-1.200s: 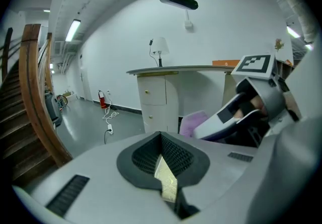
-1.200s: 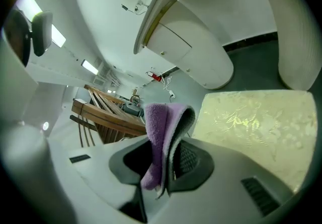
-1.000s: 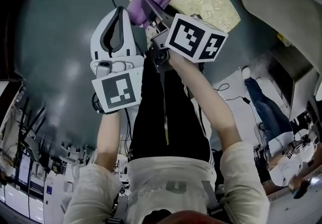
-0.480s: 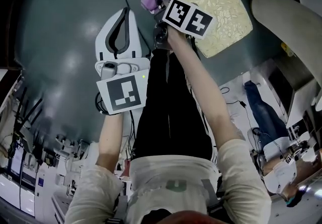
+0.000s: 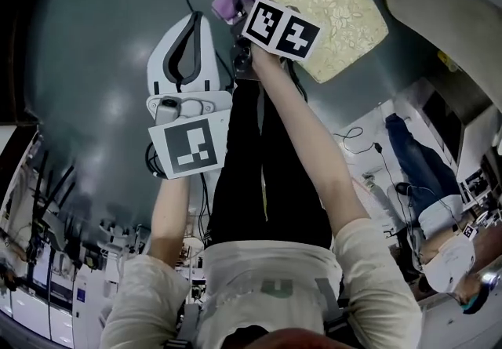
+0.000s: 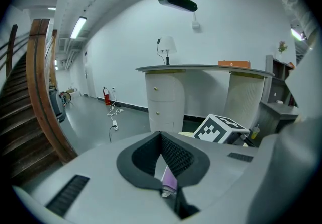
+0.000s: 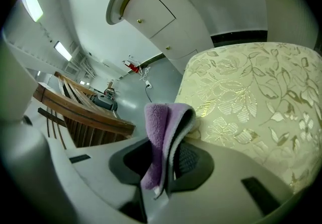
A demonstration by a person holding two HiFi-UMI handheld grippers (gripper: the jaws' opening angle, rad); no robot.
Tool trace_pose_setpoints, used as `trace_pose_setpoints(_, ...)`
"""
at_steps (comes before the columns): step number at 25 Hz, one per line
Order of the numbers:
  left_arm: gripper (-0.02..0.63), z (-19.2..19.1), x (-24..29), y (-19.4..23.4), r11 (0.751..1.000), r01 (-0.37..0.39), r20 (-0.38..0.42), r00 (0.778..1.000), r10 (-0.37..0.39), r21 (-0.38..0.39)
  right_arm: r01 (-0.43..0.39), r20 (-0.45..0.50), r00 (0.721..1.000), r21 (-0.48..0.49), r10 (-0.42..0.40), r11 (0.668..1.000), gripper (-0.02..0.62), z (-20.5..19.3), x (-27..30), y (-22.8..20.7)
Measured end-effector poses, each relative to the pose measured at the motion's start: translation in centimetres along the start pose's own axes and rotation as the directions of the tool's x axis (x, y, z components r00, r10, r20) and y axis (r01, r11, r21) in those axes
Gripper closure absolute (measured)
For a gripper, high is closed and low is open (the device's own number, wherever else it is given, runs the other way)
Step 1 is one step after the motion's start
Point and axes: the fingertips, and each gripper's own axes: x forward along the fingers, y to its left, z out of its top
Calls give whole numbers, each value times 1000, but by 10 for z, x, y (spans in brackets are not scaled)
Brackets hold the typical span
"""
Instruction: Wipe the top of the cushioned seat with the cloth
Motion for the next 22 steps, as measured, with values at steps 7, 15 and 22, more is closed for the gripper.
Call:
trace_pose_setpoints(7,600,11,10,-25,999,48,26,998,-48,16,33,10,999,10,-33,999,502,-5,-27,-28)
trace_pose_setpoints(15,600,27,7,-63,992,107,37,993,-110,66,95,25,995,71,-97,993,502,-24,-89,-87)
trace_pose_setpoints(22,600,38,15,-118,978,182,38,982,-187,106,153,20,988,96,-155,984,502,-39,-144,-149)
